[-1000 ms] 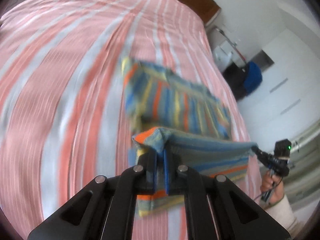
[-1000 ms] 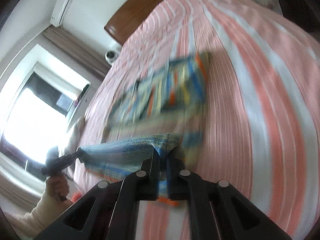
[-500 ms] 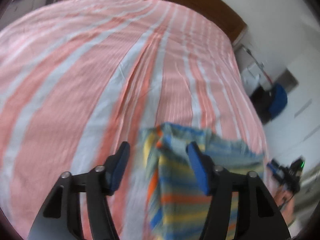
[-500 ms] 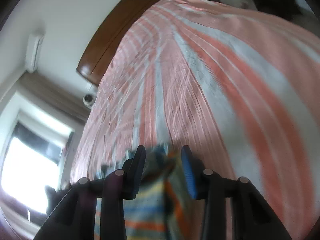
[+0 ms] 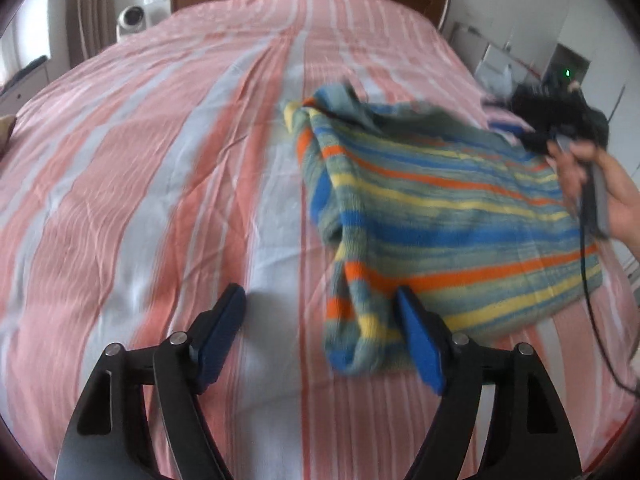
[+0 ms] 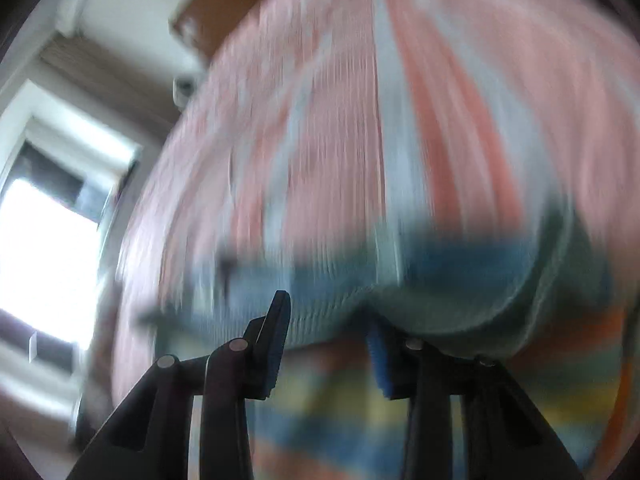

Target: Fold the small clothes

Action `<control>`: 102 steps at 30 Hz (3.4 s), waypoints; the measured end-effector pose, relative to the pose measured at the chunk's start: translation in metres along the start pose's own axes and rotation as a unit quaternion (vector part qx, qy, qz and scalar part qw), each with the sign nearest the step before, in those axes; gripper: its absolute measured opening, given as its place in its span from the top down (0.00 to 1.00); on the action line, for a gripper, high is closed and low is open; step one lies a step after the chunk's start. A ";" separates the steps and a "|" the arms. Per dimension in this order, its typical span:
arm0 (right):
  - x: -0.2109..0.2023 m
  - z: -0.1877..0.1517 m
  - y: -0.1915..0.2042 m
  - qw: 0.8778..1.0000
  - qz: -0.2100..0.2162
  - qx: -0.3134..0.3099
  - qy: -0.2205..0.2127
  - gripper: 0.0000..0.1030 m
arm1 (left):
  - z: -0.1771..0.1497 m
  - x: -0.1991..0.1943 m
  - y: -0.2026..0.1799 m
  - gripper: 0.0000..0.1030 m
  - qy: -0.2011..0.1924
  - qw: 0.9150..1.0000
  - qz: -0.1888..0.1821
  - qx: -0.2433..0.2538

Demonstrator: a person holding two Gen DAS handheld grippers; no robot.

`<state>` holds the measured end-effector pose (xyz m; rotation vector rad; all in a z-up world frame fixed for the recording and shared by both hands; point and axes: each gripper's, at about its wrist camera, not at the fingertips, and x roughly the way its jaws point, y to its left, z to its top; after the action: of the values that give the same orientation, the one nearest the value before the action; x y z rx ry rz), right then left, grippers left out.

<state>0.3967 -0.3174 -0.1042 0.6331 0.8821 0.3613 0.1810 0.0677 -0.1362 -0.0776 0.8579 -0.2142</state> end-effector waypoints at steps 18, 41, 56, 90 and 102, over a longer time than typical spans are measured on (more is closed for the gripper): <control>0.105 -0.077 0.193 0.985 0.070 -0.152 0.049 0.57 | -0.018 -0.002 0.006 0.18 -0.049 0.998 -0.024 -0.013; -0.263 -0.210 -0.147 0.989 -0.115 -0.095 0.024 0.51 | -0.009 -0.047 -0.154 0.16 -0.064 0.986 -0.066 0.140; -0.158 -0.063 -0.143 0.997 0.038 0.005 0.060 0.50 | -0.032 0.060 -0.364 0.90 -0.009 0.938 -0.095 0.334; 0.042 -0.096 0.185 0.980 0.117 -0.122 0.104 0.60 | -0.010 -0.055 -0.004 0.21 -0.040 0.993 -0.055 -0.098; -0.081 -0.234 0.093 0.960 -0.035 -0.255 0.113 0.57 | -0.001 -0.037 0.023 0.21 0.005 0.990 0.072 -0.117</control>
<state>0.1567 -0.2055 -0.1055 0.0836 0.9777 0.5809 0.1604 0.0981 -0.1135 -0.2339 0.8912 0.0229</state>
